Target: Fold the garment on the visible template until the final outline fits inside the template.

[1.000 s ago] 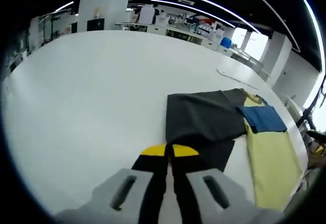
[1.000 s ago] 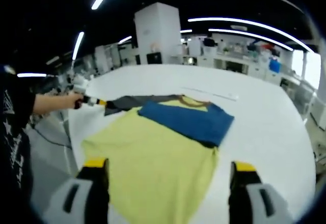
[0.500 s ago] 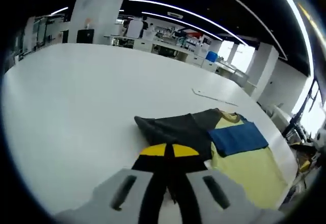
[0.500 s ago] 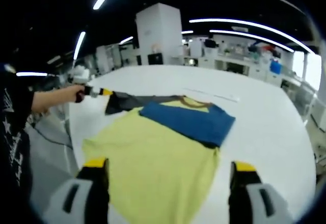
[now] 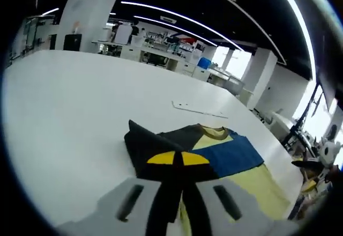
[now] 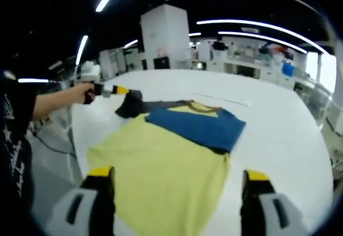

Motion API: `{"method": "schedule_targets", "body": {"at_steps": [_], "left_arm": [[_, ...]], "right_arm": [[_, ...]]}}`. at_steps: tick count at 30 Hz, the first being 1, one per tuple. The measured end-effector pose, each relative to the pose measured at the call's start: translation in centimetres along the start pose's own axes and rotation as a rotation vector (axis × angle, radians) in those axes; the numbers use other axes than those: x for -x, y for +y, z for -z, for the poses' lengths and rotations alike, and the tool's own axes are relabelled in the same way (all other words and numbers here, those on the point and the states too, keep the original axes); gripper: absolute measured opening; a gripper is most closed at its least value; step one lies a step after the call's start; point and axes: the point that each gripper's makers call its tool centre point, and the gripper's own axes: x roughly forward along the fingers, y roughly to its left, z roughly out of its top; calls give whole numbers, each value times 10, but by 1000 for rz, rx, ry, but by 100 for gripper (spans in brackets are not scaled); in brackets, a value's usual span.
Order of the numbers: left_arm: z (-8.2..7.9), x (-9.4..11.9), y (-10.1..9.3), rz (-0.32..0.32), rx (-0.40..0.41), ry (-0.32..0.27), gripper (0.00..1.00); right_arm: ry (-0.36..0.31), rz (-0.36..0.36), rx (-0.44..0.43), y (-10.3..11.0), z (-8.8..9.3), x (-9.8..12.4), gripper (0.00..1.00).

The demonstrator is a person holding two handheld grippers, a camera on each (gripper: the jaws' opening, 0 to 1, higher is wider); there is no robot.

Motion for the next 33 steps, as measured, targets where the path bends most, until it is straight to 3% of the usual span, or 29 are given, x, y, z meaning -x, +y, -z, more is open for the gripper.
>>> {"method": "schedule_targets", "body": {"at_steps": [4,11,23,33], "left_arm": [[-1,-9,-22,30,14,-13,0],[-1,-23,-55,78,-28,-13,0],[20,-50,-104,169,-46,45,0],[37,-62,-132,234,-88,80,0]], "right_arm": [[-2,4,-3,0,0,0,99],[0,4,-9,1,1,-1,99],[5,18,-33,-3,7,1,99],[8,19,-48,-3,8,0,99]]}}
